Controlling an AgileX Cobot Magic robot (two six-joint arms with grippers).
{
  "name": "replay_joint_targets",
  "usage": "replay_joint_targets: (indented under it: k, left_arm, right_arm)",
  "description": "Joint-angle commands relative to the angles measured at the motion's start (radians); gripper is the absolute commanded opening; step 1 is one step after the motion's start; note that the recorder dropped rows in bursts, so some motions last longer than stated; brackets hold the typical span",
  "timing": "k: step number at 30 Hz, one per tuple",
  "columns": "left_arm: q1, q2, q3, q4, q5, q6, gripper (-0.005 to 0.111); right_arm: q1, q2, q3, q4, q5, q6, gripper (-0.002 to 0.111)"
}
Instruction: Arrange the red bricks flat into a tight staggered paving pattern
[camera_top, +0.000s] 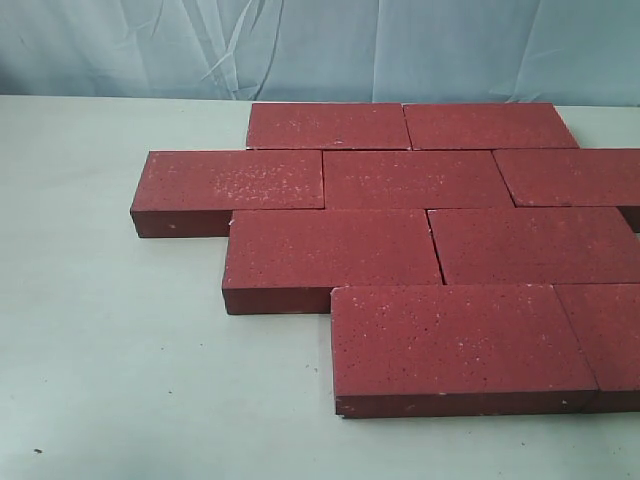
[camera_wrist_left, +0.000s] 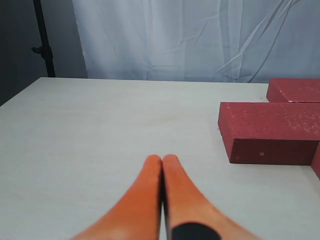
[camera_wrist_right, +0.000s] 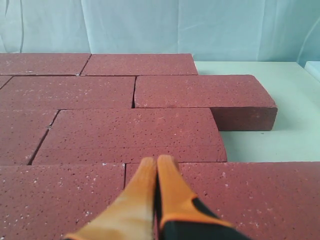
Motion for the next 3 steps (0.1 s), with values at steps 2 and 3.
replay_joint_targets:
  k: [2, 3]
  left_arm:
    - [0.002, -0.006, 0.004, -0.001, -0.013, 0.0, 0.0]
    - [0.002, -0.006, 0.004, -0.001, -0.013, 0.0, 0.0]
  right_arm:
    - [0.001, -0.005, 0.007, -0.001, -0.008, -0.002, -0.001]
    - [0.001, -0.005, 0.007, -0.001, -0.008, -0.002, -0.001]
